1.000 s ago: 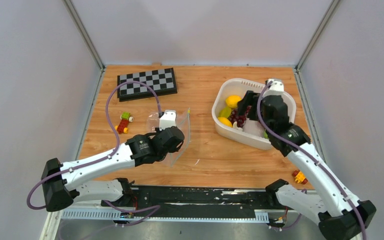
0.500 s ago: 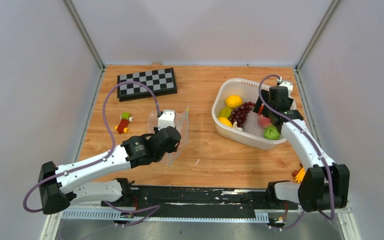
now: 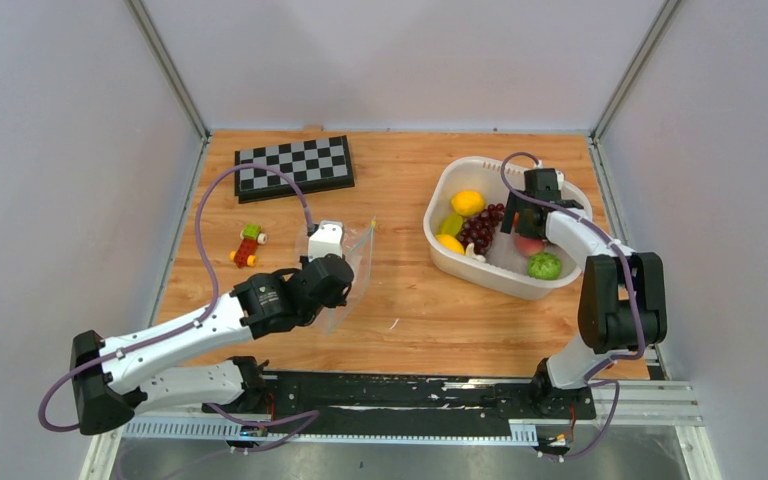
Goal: Place the food in the zip-top bag and seal the zipper
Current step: Pick up the fake fruit from the bin, then place the fake fruit in the zipper food storage bag.
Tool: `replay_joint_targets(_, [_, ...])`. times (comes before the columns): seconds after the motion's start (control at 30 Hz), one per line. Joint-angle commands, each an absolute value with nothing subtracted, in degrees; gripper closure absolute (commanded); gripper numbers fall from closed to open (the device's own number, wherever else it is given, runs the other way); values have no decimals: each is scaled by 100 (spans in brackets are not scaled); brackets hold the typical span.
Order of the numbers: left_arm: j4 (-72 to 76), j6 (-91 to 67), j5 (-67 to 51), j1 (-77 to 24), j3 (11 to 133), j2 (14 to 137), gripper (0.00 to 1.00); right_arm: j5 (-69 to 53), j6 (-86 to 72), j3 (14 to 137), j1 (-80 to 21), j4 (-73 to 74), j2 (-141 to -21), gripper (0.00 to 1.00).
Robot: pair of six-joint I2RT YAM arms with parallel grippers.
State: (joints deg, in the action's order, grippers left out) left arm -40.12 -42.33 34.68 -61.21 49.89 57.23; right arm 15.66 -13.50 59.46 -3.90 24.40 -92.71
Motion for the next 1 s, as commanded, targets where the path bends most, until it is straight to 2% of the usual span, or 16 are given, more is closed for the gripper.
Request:
replay_joint_targets(0.0, [-4076,-4235,3453,-6001,5091,5814,100,1173,-1491,6150,-354,2801,-9356,20])
replay_joint_targets(0.1, [-4178,-4123,3417,-5985,5235,5993,100,1097,-1471,6246,-352,2964,-9370,37])
replay_joint_targets(0.17, [-4185,-4078,3402,-5980,5242,6030,100,1177,-1437,6154,-353,2685,-9267,43])
replay_joint_targets(0.23, [-4130,-4025,3349,-5975,5200,6015,100,1272,-1304,6202,-342,2640,-9211,56])
replay_joint_targets(0.3, [-4118,-4008,3307,-5976,5163,5950,100,1139,-1280,6256,-342,2700,-9026,63])
replay_joint_targets(0.5, [-3988,-4037,3245,-5975,4916,5554,100,165,-1322,6110,-338,2665,-7717,62])
replay_joint_targets(0.7, [-3764,-4043,3005,-5977,4783,5363,100,-1635,-1891,5580,-358,2332,-6314,61])
replay_joint_targets(0.83, [-3644,-4182,2940,-5979,4688,5290,100,-2734,-2780,4813,-585,1658,-5527,61])
replay_joint_targets(0.97, [-3509,-4198,2751,-5981,4685,5310,100,-3139,-3495,4220,-1238,482,-4817,60])
